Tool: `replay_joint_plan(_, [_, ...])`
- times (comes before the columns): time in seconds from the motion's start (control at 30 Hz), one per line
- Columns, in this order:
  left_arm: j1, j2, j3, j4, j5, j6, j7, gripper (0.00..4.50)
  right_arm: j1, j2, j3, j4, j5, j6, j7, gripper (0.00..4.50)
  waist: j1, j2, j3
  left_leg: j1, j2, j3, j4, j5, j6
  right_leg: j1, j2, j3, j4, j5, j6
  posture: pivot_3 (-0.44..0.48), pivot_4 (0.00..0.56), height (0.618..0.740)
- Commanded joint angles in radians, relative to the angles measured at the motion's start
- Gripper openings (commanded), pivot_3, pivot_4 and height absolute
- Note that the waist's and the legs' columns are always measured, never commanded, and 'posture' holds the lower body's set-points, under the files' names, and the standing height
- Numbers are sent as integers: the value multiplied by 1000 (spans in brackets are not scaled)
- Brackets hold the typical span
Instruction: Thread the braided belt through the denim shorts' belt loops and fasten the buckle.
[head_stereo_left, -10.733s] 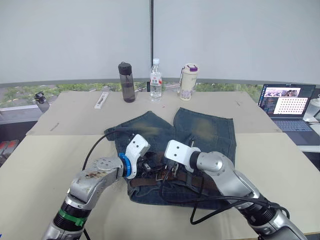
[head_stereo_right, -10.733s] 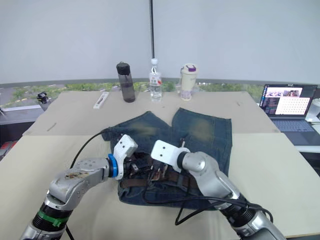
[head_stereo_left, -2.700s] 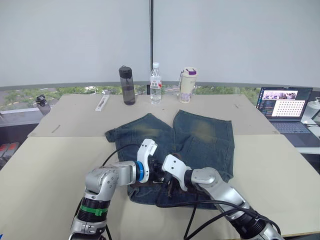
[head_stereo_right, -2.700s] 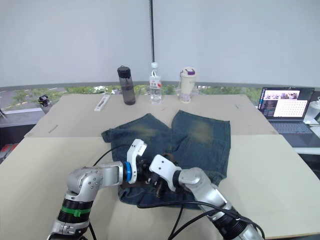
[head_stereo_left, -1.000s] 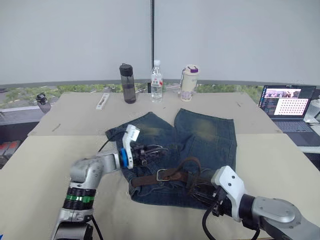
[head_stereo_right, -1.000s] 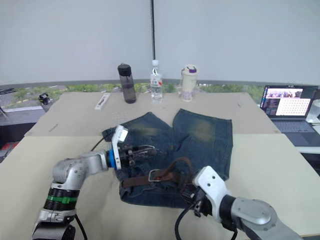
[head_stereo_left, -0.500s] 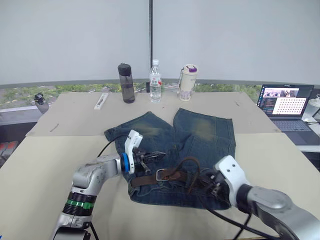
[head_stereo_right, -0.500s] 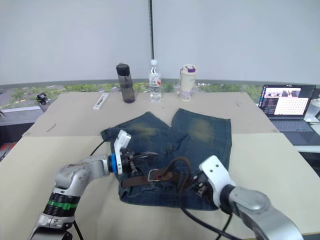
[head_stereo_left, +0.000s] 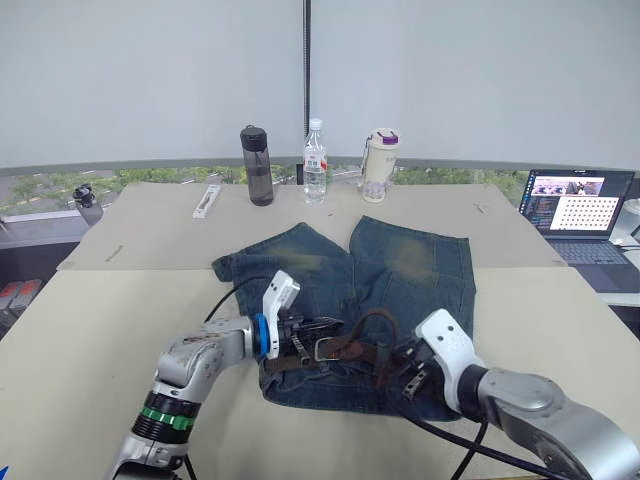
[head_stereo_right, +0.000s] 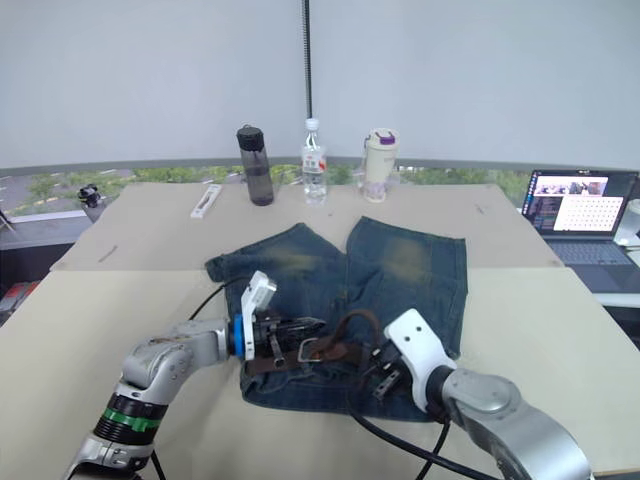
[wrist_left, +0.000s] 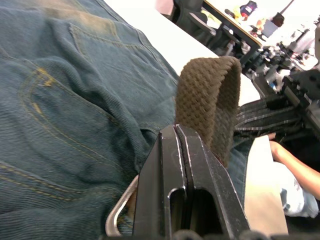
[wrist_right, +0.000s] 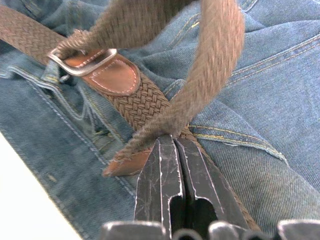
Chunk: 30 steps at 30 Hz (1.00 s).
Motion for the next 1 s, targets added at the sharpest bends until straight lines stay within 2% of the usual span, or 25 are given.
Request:
replay_joint_plan(0.03, [-15, 3, -9, -20, 15, -35, -15, 0, 16, 69, -155, -95, 123, 88, 27, 1179, -1, 0, 0, 0, 0, 0, 0, 0, 0, 0, 0, 0, 0, 0, 1, 0, 150, 740])
replay_joint_plan(0.07, [-15, 3, -9, -17, 17, -36, -17, 0, 13, 88, -176, -102, 147, 116, 23, 1633, -1, 0, 0, 0, 0, 0, 0, 0, 0, 0, 0, 0, 0, 0, 1, 0, 150, 740])
replay_joint_plan(0.2, [-13, 9, -12, -16, 25, -38, -27, 0, -41, 169, -189, -91, 157, 192, -45, 1633, -5, 1, 0, 1, 0, -1, 0, 0, 0, 0, 1, 0, 0, 0, -1, 0, 150, 740])
replay_joint_plan(0.43, [-23, 17, -19, -8, 45, -60, -39, 0, -112, 250, -110, -32, 75, 236, -185, 1633, -2, 2, 0, 0, 0, -1, 0, 0, 0, -1, 0, 0, 1, -1, -3, 0, 150, 740])
replay_joint_plan(0.53, [-21, 15, -35, -14, 61, -82, -46, 0, -110, 239, -70, -12, 47, 224, -213, 877, -3, 2, 0, 0, 0, -1, 0, 0, 0, -1, 0, 0, 1, -1, -3, 0, 150, 740])
replay_joint_plan(0.6, [-12, 15, -56, -14, 79, -98, -54, 0, -110, 239, -65, -6, 42, 221, -216, 124, -3, 2, 0, 0, 0, -1, 0, 0, 0, -1, 0, 0, 1, -1, -4, 0, 150, 740])
replay_joint_plan(0.73, [-1, 25, -121, 30, 141, -115, -62, 0, -114, 224, -51, 0, 34, 214, -212, 38, -3, 2, 0, 0, 0, -1, 0, 0, 0, -1, 0, 0, 1, -1, -3, 0, 150, 740])
replay_joint_plan(0.9, [54, 103, -286, 219, 352, -237, -74, 0, -87, 125, -7, -5, 5, 197, -208, 38, -3, 2, -1, 3, 0, -1, 0, 0, 0, -1, 0, 0, 0, -2, -5, 0, 150, 740])
replay_joint_plan(0.97, [77, 110, -298, 261, 384, -286, -71, 0, -79, 93, 0, -11, -3, 186, -203, 38, -4, 3, -5, 7, 0, -1, -1, -1, 1, 1, -1, 0, -1, -4, -7, 0, 150, 740])
replay_joint_plan(1.0, [92, 113, -285, 264, 383, -287, -64, 0, -72, 43, 20, -19, -20, 174, -199, 38, -4, 4, -7, 7, 0, 0, -1, -1, 1, 1, -1, 0, -1, -4, -7, 0, 150, 740])
